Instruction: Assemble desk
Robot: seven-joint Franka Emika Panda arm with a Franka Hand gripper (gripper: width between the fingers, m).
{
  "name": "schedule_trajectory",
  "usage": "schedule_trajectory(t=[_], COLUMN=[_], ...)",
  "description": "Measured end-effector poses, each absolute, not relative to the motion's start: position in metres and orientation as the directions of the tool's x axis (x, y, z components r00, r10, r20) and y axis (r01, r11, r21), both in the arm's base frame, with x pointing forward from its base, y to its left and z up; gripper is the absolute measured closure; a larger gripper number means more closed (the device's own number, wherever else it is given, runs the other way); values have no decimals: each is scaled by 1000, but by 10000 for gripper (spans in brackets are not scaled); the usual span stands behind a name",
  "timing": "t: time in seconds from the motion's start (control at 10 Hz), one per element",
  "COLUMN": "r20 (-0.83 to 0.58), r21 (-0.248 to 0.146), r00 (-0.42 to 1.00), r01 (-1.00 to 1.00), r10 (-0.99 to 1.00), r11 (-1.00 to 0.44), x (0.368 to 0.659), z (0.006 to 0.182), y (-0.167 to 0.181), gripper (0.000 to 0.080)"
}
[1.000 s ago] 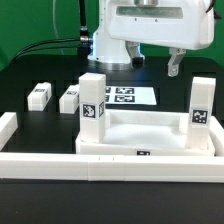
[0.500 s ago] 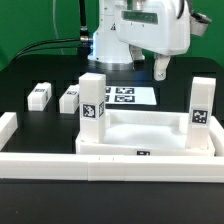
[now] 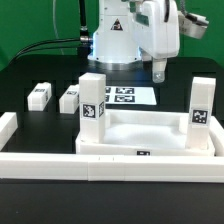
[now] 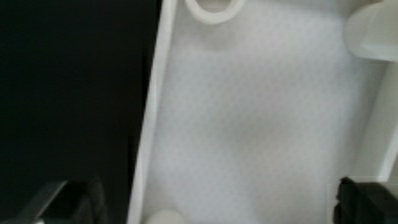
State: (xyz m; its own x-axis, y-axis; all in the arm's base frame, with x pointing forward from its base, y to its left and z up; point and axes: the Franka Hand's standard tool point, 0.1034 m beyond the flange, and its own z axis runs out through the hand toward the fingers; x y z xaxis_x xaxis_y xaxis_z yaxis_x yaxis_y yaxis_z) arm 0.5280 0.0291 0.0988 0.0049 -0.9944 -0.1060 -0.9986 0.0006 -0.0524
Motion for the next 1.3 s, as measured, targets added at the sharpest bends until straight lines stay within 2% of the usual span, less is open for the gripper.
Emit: schedule_trajectory(t=[0.1, 0.3, 0.7, 1.0, 1.3], r20=[-101, -62, -64, -31, -14], r21=[-39, -31, -22, 13, 28], r00=[-41, -26, -16, -60, -75], r01=[-998, -999, -1000, -998, -997], r10=[-994, -998, -998, -998, -997], r11=[46, 28, 18, 59, 75], x=[526, 522, 522, 507, 501], z=[90, 66, 62, 28, 9], y=[22, 19, 22, 12, 4], gripper=[151, 151, 151, 151, 151])
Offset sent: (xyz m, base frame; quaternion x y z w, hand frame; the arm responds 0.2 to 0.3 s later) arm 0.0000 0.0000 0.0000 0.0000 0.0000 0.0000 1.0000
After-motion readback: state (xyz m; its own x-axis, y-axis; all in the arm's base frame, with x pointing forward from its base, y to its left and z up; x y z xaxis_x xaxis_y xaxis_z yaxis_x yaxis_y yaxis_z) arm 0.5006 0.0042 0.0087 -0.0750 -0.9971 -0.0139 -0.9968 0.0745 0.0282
